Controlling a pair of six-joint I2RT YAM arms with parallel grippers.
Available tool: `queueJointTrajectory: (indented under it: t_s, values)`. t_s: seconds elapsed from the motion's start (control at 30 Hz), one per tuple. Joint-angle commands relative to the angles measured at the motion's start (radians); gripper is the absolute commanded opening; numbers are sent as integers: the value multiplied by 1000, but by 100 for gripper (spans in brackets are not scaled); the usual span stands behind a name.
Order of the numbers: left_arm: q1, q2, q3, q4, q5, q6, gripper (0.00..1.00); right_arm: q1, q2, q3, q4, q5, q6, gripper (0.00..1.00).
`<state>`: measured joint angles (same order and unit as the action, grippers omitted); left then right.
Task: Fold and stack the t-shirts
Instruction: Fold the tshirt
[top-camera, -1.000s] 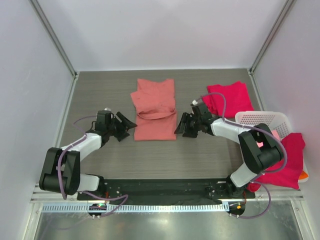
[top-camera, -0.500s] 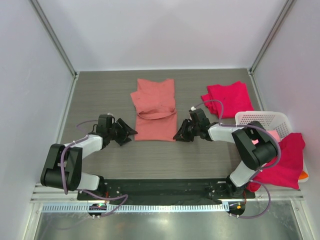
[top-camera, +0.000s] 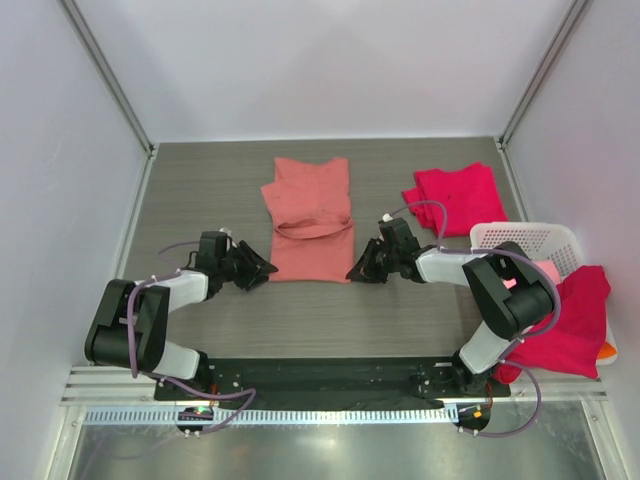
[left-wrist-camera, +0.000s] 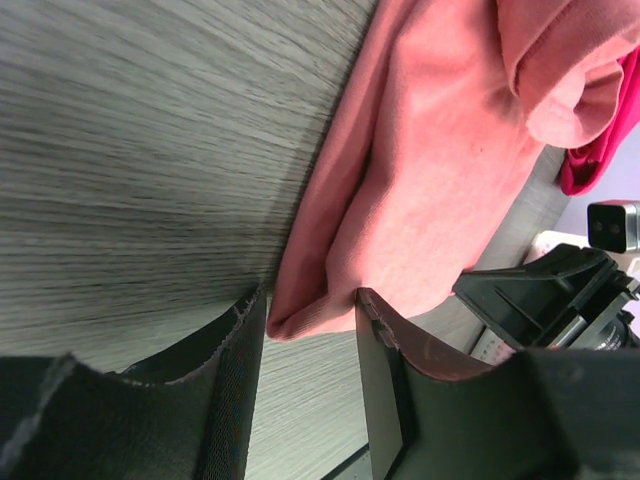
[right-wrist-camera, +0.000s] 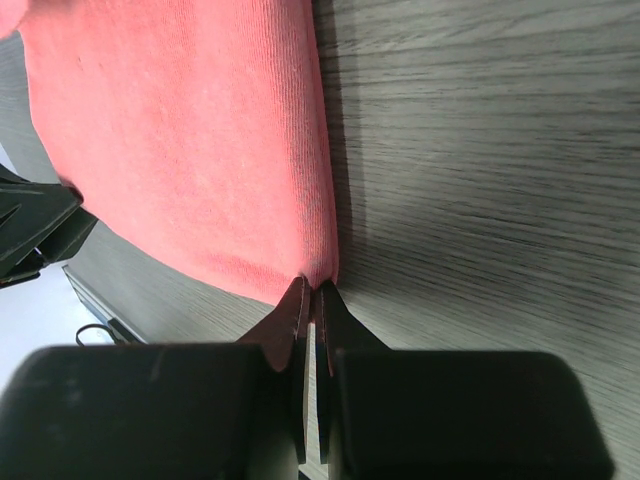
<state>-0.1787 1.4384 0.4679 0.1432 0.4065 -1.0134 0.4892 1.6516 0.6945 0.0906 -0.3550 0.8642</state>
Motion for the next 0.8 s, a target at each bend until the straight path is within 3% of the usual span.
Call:
queueJointTrajectory:
  t_s: [0.0,0.1,0.17,0.2,0.3,0.5,0.67,0.77]
  values:
    - [-16,22,-26,16,6,10,43,3,-21,3,23,11,1,2]
    - [-30,28,-35,25,-6,9,43,3,-23,7,24,13,2,1]
    - [-38,42,-38,42,-5,7,35,3,-26,10,21,13,4,1]
    - [-39,46,-47,50,-2,3,23,5,-26,10,18,13,-1,1]
    - [-39,51,-57,91,11,-8,0,8,-38,17,-8,19,-11,1]
    - [-36,28,36,18,31,-5,0,6,-59,101,-125,56,-59,1]
    - [-27,-22,224,-140,77,4,0,-1,-65,370,-304,76,-126,1]
    - [-33,-142,302,-244,51,13,0,-1,-139,467,-373,102,-139,1]
